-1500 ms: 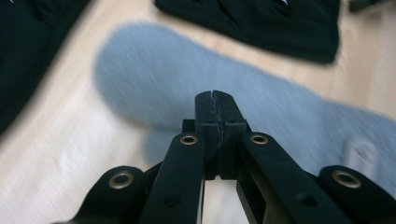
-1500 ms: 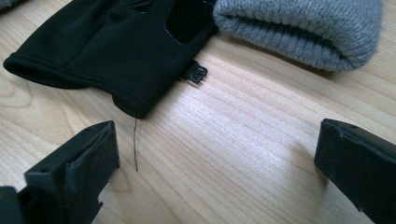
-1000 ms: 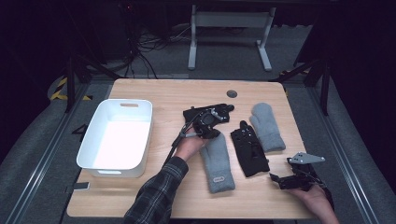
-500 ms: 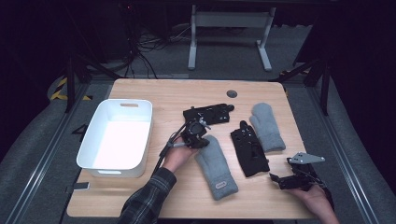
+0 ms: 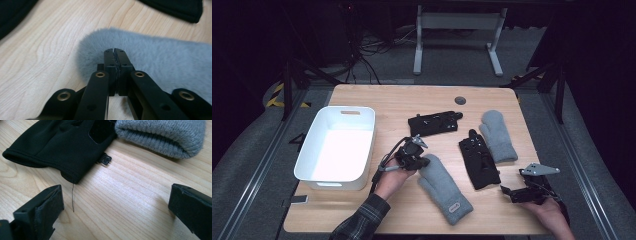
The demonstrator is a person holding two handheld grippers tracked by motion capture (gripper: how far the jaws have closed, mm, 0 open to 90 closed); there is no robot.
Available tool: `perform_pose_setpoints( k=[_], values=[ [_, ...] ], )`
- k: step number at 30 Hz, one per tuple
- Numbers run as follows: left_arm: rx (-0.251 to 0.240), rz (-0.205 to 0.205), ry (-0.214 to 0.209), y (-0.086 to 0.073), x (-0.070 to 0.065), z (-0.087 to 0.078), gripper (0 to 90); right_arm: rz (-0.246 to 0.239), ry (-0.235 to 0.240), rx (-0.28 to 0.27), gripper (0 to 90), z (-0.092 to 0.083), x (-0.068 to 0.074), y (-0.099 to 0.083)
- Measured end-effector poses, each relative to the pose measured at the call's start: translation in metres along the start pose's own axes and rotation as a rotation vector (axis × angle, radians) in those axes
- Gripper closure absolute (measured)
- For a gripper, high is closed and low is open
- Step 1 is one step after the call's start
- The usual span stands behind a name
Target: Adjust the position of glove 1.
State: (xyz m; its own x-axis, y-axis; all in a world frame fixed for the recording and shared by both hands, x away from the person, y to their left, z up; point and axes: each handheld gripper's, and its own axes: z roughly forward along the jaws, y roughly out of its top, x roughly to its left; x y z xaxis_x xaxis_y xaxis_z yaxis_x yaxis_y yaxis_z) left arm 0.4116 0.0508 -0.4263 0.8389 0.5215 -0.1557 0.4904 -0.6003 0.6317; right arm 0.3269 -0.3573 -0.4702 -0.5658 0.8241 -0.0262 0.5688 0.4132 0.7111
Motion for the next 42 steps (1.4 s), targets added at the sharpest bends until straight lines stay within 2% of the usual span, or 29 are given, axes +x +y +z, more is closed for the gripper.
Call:
perform_pose_setpoints(
  k=[5,6,7,8,10,15,20,21,22,26,30,35,39,42],
  values=[
    [-0.027,-0.001,0.040,-0.017,-0.008,-0.019,76.3,0.000,0.000,0.000,0.3,0.000,0.000,0.000],
    [-0.032,-0.003,0.059,-0.021,-0.010,-0.021,73.5,-0.001,-0.001,0.000,0.2,0.000,0.000,0.000],
    [-0.032,-0.003,0.059,-0.021,-0.010,-0.021,70.2,-0.003,0.000,0.002,0.2,0.000,0.000,0.000],
    [-0.038,-0.007,0.093,-0.030,-0.013,-0.026,67.1,-0.003,0.000,0.002,0.2,0.000,0.000,0.000],
    [-0.042,-0.012,0.090,-0.039,-0.015,-0.028,61.0,-0.002,0.000,0.001,0.2,0.000,0.000,0.000],
    [-0.016,0.009,0.112,-0.065,-0.024,-0.025,42.6,-0.003,0.000,0.002,0.3,0.000,0.000,0.000],
    [0.001,0.018,0.124,-0.079,-0.027,-0.020,30.7,-0.002,-0.001,0.001,0.3,0.000,0.000,0.000],
    [-0.001,0.026,0.132,-0.082,-0.028,-0.019,30.7,0.000,-0.003,0.001,0.3,0.000,0.000,0.000],
    [0.006,0.036,0.132,-0.087,-0.028,-0.018,25.8,0.005,-0.006,0.002,0.2,0.001,0.001,0.001],
    [-0.017,0.062,0.128,-0.094,-0.027,-0.016,20.2,0.011,-0.011,0.002,0.2,0.001,0.002,0.001],
    [-0.097,0.083,0.115,-0.104,-0.023,-0.014,14.1,0.008,-0.004,0.005,2.1,0.000,0.001,0.002],
    [-0.094,0.083,0.116,-0.104,-0.023,-0.013,11.8,0.024,0.023,0.013,13.7,-0.004,-0.002,0.006],
    [-0.092,0.081,0.114,-0.104,-0.023,-0.013,11.0,0.022,0.005,0.003,16.2,-0.008,-0.001,0.009],
    [-0.092,0.080,0.115,-0.104,-0.023,-0.013,11.0,0.041,-0.012,-0.014,18.5,-0.011,-0.004,0.014]
  ],
)
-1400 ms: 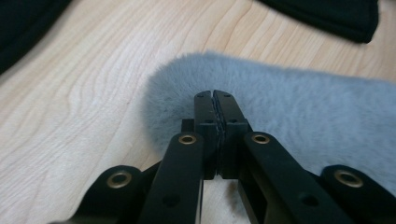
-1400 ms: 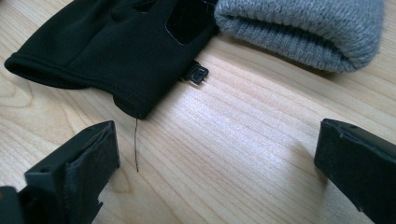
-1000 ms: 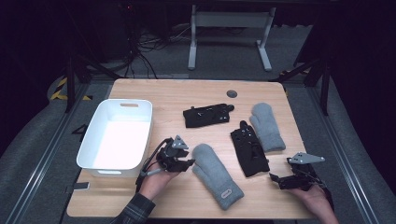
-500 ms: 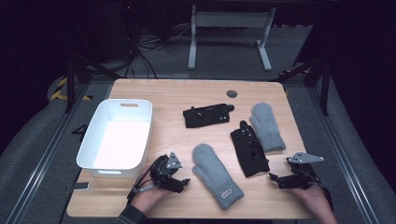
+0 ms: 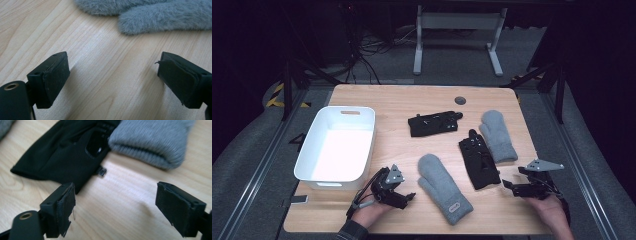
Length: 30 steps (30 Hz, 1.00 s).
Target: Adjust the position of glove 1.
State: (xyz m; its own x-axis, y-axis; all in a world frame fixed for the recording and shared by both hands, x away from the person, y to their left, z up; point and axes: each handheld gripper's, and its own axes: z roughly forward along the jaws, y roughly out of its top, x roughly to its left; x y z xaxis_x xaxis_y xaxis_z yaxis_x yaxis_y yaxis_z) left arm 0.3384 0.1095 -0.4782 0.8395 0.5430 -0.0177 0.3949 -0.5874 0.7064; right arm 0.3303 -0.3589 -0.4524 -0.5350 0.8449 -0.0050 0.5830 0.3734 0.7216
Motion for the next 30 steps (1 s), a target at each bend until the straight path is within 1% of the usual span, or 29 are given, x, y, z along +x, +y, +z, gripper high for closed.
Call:
perform_pose_setpoints(
  k=[2,4,7,10,11,12,13,15,17,23,24,28,30],
  values=[
    [0.002,0.000,0.000,0.000,0.000,0.000,11.0,0.015,-0.009,-0.013,19.8,-0.001,-0.002,0.004],
    [0.002,-0.001,-0.001,0.000,0.000,0.000,10.8,0.027,-0.016,-0.012,21.2,-0.002,-0.004,0.008],
    [0.005,-0.002,-0.001,0.001,0.001,0.000,10.1,0.031,-0.032,-0.016,24.8,-0.002,-0.007,0.016],
    [0.018,-0.009,0.015,0.002,0.001,0.002,5.5,0.049,-0.045,-0.032,26.0,-0.002,-0.012,0.024],
    [0.024,-0.016,0.018,0.002,0.000,0.003,1.9,0.057,-0.051,-0.038,26.5,-0.001,-0.014,0.027],
    [0.030,-0.010,0.010,0.002,0.000,0.003,0.2,0.060,-0.057,-0.044,26.8,0.000,-0.016,0.030],
    [0.030,-0.005,0.011,0.002,0.000,0.003,0.1,0.057,-0.073,-0.046,26.9,0.001,-0.017,0.033],
    [0.031,-0.008,0.007,0.002,0.000,0.003,0.0,0.047,-0.092,-0.041,28.1,0.002,-0.018,0.039],
    [0.034,-0.009,0.004,0.002,0.001,0.003,0.0,0.054,-0.099,-0.059,30.3,0.003,-0.021,0.046],
    [0.034,-0.008,0.003,0.002,0.001,0.003,0.0,0.075,-0.125,-0.078,31.1,0.016,-0.031,0.067],
    [0.035,-0.007,0.003,0.002,0.001,0.003,0.0,0.075,-0.125,-0.078,31.1,0.016,-0.031,0.067],
    [0.035,-0.004,0.001,0.003,0.001,0.003,0.0,0.080,-0.155,-0.089,31.9,0.023,-0.036,0.079],
    [0.036,-0.002,-0.003,0.003,0.001,0.004,0.0,0.080,-0.174,-0.092,33.8,0.027,-0.038,0.085]
  ],
)
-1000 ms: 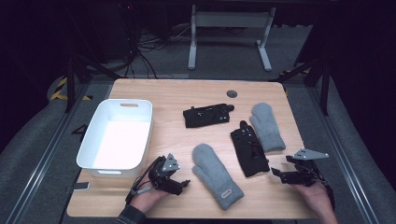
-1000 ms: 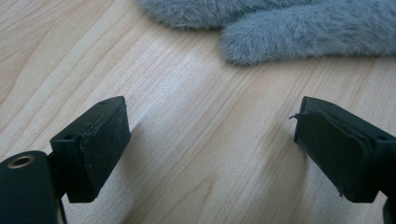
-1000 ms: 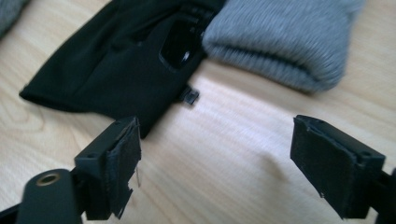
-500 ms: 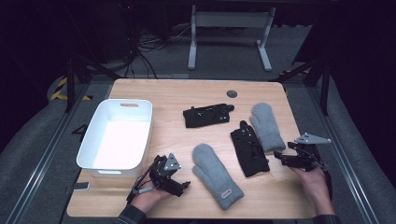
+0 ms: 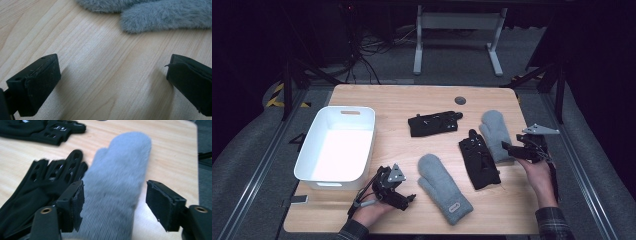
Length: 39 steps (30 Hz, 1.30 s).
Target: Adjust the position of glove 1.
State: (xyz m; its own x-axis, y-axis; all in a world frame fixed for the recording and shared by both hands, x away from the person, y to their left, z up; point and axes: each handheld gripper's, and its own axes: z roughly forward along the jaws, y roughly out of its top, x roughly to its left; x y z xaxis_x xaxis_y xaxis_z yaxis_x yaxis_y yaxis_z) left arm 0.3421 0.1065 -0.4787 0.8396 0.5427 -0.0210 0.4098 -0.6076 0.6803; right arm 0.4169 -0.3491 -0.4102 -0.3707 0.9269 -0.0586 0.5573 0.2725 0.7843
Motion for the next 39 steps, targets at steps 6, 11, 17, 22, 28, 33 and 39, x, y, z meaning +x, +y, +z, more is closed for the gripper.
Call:
perform_pose_setpoints(
  k=[6,11,17,22,28,33,39],
  values=[
    [-0.005,0.004,-0.001,0.000,0.001,0.001,0.0,0.025,-0.039,-0.015,37.0,0.015,-0.003,0.010],
    [-0.006,0.003,-0.004,0.000,0.001,0.001,0.0,0.052,-0.052,-0.006,38.5,0.030,0.000,0.013],
    [-0.006,0.003,-0.004,0.000,0.001,0.001,0.0,0.071,-0.075,0.006,41.2,0.048,0.010,0.015],
    [-0.006,0.003,-0.004,0.000,0.001,0.001,0.0,0.090,-0.065,0.039,45.1,0.058,0.007,0.010],
    [-0.006,0.003,-0.004,0.000,0.001,0.001,0.0,0.104,-0.044,0.093,52.0,0.067,0.002,0.003],
    [-0.006,0.003,-0.004,0.000,0.001,0.001,0.0,0.087,-0.027,0.105,64.7,0.069,0.001,0.001],
    [-0.006,0.003,-0.004,0.000,0.001,0.001,0.0,0.053,0.009,0.108,81.8,0.065,-0.002,0.003]
  ],
)
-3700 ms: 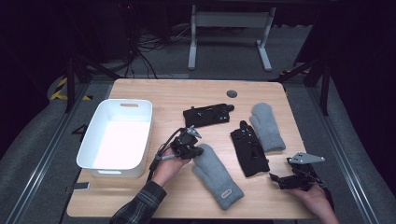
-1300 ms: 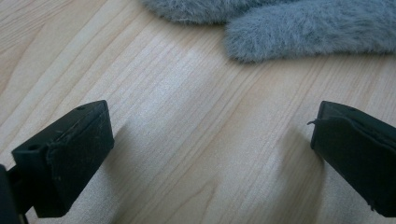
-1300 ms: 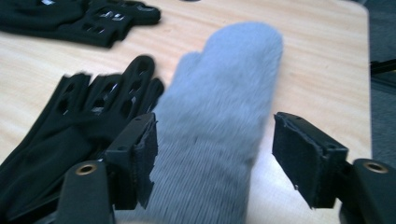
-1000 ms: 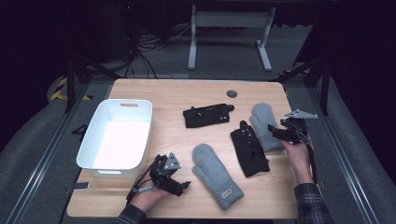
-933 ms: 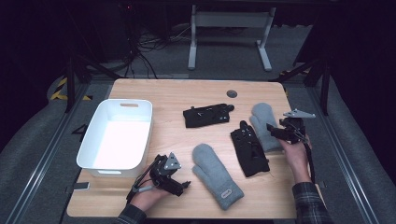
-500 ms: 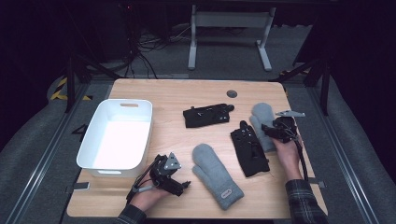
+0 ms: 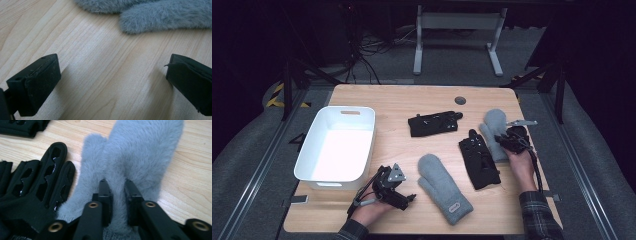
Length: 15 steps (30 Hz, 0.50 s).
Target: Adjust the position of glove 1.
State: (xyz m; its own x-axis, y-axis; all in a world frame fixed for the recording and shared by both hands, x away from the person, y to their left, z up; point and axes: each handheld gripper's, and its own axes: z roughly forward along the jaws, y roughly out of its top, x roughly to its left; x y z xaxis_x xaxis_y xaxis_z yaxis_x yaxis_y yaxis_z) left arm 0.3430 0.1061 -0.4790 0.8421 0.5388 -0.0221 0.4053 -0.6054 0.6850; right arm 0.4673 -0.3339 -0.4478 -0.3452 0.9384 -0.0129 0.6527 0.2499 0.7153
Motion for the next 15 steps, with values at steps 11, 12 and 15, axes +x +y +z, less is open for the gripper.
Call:
perform_pose_setpoints(
  k=[11,12,15],
  values=[
    [0.000,0.000,0.000,0.000,0.000,0.000,0.0,-0.005,0.045,-0.043,85.9,-0.022,-0.008,0.004],
    [0.000,0.000,0.000,0.000,0.000,0.000,0.1,-0.005,0.053,-0.047,85.9,-0.024,-0.009,0.004],
    [0.000,0.000,0.001,0.000,0.000,0.000,0.0,-0.005,0.067,-0.059,86.1,-0.032,-0.009,0.005]
  ],
)
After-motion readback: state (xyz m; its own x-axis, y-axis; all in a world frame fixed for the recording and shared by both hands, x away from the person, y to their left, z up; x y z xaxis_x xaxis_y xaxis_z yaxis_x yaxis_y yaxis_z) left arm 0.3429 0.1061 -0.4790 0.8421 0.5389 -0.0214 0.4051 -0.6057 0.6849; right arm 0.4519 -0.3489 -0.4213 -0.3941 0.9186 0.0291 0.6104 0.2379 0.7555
